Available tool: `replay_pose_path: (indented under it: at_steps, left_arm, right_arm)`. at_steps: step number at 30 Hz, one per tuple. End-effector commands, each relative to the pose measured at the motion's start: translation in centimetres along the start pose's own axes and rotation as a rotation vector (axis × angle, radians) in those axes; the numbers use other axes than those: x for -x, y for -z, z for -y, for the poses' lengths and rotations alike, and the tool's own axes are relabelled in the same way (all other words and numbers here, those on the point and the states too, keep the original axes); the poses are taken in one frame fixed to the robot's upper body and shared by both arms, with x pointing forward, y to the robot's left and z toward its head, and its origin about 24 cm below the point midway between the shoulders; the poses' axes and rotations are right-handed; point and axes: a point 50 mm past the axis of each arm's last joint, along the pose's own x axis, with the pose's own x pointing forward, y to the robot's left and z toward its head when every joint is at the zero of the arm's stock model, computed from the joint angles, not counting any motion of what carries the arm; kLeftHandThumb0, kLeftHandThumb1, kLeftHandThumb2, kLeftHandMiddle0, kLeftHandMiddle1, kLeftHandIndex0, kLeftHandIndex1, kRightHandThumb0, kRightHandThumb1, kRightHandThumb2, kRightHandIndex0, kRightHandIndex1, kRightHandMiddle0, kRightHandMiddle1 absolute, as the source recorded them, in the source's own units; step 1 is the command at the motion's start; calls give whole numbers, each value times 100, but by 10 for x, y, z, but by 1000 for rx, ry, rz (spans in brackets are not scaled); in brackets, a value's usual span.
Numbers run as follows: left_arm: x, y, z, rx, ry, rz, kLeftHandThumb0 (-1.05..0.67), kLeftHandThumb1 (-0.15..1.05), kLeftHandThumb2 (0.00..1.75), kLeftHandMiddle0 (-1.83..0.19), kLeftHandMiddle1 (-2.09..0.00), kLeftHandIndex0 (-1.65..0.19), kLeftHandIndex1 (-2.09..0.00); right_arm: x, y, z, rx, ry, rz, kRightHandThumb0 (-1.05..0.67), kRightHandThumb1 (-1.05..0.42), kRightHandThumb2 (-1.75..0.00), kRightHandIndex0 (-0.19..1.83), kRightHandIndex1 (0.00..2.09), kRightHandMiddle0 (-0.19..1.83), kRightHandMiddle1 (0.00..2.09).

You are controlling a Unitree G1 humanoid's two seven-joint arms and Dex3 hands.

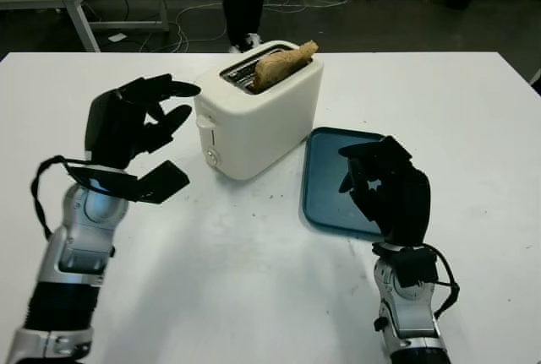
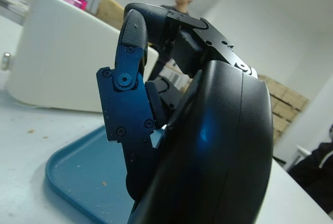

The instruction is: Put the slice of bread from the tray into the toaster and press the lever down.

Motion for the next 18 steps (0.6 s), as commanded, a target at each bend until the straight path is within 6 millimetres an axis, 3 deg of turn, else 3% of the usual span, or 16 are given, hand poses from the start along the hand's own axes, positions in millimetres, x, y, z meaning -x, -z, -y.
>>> replay_pose_path:
  at_steps: [1, 8, 13, 18]
  left_arm:
    - [-9, -4, -13, -94, 60, 30, -26, 92, 19, -74, -167, -89, -17]
    - [-37, -11, -45, -224, 440, 45, -24, 92, 16, -89, -174, -91, -9]
    - [-59, -23, -66, -237, 552, 59, -21, 92, 8, -96, -169, -100, -7]
    - [-68, -28, -66, -216, 630, 75, -22, 92, 12, -95, -174, -98, -4]
  right_arm:
    - [-4, -3, 0, -13, 9, 34, -48, -92, -42, 98, 175, 69, 164]
    - [-5, -2, 1, -9, 11, 36, -47, -92, -42, 98, 175, 67, 170]
    - [-5, -1, 0, -7, 14, 40, -48, -92, -41, 98, 175, 67, 170]
    - [-5, -2, 1, -9, 22, 40, -49, -92, -41, 99, 175, 68, 170]
